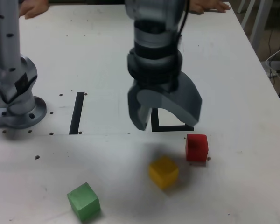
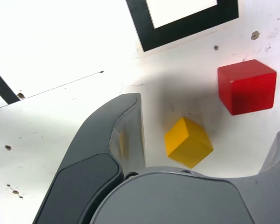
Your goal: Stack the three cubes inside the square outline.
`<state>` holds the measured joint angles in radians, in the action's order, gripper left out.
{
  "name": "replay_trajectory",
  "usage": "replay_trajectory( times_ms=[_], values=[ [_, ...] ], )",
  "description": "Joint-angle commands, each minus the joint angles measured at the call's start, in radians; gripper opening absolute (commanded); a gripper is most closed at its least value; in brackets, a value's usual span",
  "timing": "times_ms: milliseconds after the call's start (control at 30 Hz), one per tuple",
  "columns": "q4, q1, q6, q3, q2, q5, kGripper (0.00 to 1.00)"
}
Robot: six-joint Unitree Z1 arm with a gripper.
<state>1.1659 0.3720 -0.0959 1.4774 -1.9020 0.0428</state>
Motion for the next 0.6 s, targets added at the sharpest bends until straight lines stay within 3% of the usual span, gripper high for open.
replay_trajectory(
  times_ms=[0,567],
  values=[
    [-0.004,0.005,-0.002,0.022,-0.023,0.001,0.99],
    [-0.006,0.005,0.000,0.112,-0.138,-0.025,0.99]
  ],
)
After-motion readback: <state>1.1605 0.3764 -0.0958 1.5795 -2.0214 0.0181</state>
